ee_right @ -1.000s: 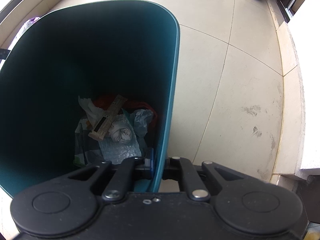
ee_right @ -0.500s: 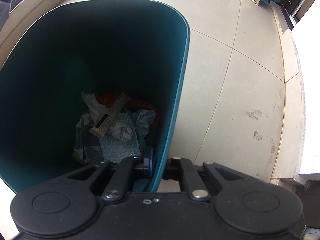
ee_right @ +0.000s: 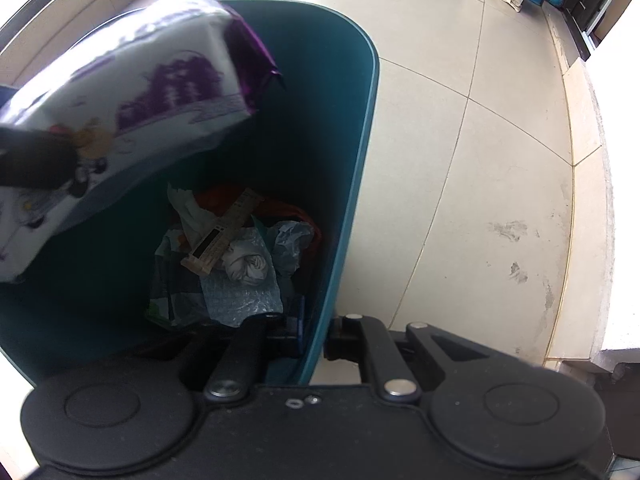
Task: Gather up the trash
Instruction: 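Carry the biscuit pack into the teal bin and open the left tool, then move the left tool to the red chip bag and grasp it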
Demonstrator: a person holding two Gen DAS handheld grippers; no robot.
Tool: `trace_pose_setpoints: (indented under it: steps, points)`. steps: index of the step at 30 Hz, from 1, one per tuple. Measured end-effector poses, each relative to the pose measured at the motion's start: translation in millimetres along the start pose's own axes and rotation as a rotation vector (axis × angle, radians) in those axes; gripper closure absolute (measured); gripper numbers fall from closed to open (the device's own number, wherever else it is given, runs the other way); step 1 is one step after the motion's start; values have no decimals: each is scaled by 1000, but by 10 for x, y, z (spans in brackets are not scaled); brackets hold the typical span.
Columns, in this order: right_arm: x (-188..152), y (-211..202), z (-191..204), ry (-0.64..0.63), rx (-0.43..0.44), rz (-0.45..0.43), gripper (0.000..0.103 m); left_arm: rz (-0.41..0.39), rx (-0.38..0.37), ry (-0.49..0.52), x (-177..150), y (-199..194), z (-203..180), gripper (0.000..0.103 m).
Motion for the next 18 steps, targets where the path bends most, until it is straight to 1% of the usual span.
trace_pose_setpoints:
  steps: [3,5,6,8,10,13,15,17,18]
  points:
    - [1,-6,-4,1,5,-1,95,43,16,-32,91,239,49,46]
    - [3,-7,-12,3,11,-3,95,64,45,-49,131,411,110,46]
    - [1,-11,-19,4,14,-4,95,75,42,-45,134,481,112,46]
    - [0,-14,-19,2,14,-4,95,100,62,-44,123,606,125,46]
    - [-8,-21,-31,6,17,-5,95,110,77,-30,153,715,60,46]
    - [-12,-53,-56,11,22,-5,95,116,98,-40,176,790,79,46]
    - [-14,-58,-58,11,23,-5,95,113,80,-47,232,783,53,46]
    - [-16,-60,-57,10,22,-5,95,103,80,-46,243,748,49,42]
    - [-18,-49,-62,10,21,-4,95,97,73,-47,242,723,48,38]
Point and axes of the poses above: each gripper's, at about its wrist camera, not at the fingertips, and y roughly the way its jaws point, z to its left, x to its top, the point moved 10 cm from there along y, roughly the way its jaws point, and after that the axes turned 15 degrees about z, right-handed, at the moved point
